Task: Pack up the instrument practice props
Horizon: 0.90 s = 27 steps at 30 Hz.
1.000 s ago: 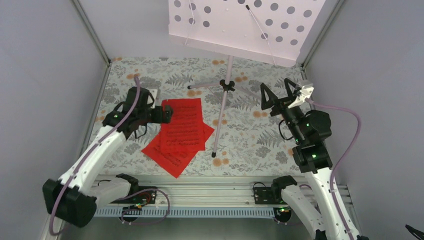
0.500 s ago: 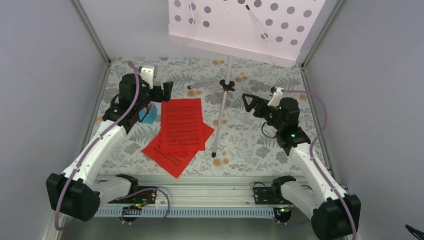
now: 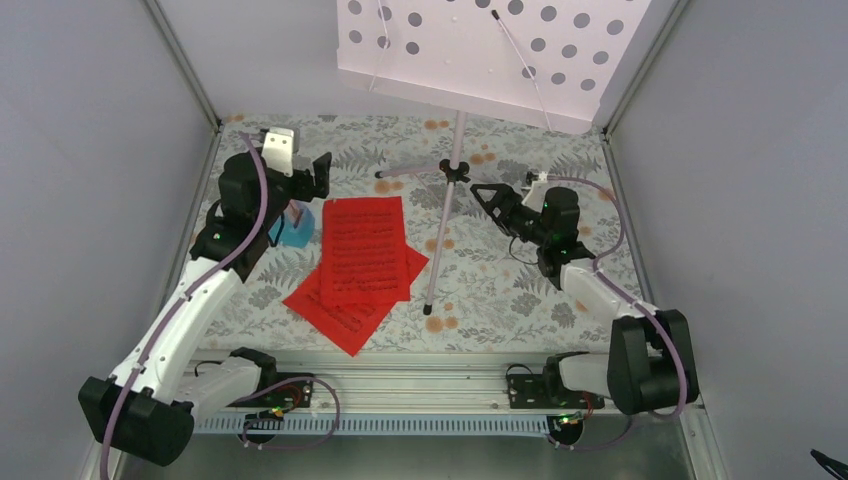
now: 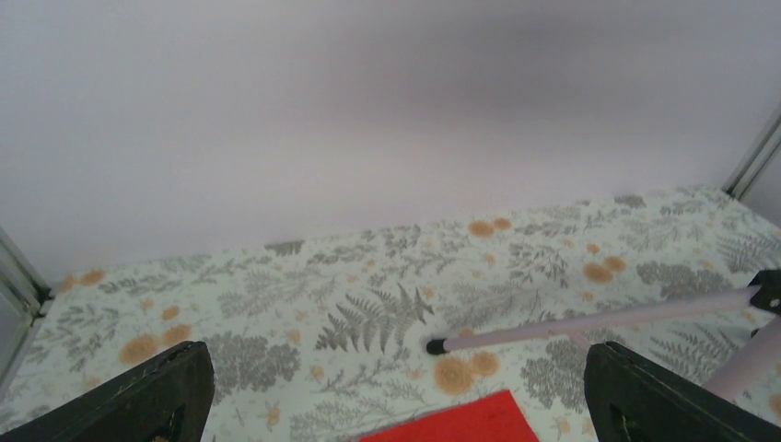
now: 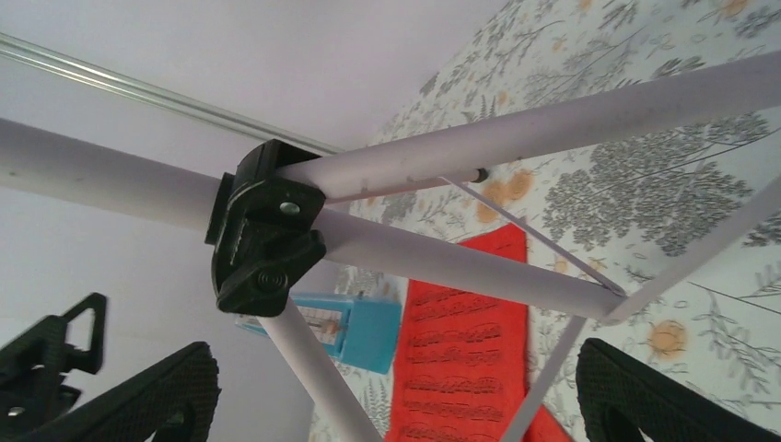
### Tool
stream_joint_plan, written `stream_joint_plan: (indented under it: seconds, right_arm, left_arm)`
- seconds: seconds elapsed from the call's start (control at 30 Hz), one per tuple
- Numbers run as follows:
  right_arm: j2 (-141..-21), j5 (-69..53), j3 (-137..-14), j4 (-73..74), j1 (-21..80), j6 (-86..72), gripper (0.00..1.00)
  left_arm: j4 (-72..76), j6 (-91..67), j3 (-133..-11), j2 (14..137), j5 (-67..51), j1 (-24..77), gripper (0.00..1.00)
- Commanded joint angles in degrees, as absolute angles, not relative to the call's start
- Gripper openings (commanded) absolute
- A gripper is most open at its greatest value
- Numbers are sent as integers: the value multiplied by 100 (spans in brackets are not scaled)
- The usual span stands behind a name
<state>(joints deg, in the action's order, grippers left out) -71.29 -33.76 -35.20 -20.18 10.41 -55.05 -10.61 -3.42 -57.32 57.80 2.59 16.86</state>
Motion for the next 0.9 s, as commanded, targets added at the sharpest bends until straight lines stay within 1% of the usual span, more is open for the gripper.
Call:
stream_joint_plan:
  seconds: [0.0, 0.2, 0.57, 0.73, 0.87]
  right_arm:
    - [-7415, -3823, -3762, -2907, 1017, -6083, 91]
    - [-7709, -3970, -3808, -3495, 1041, -6443, 75]
    - [-8038, -4146, -4171, -3646, 1129, -6431, 57]
    - [-8339, -4342, -4407, -3675, 1134, -6399, 46]
    - [-8368, -4276, -4420, -3626, 1155, -6339, 43]
  left_arm:
    - [-1082, -278, -5736, 5867, 291, 1669, 100]
    - [-1096, -310, -5735, 5917, 186, 1669, 100]
    - [-1118, -299, -5746, 5983, 191, 1661, 100]
    - [-1124, -293, -5748, 5977, 198, 1670, 100]
    - [-1132, -294, -5748, 5988, 194, 1665, 100]
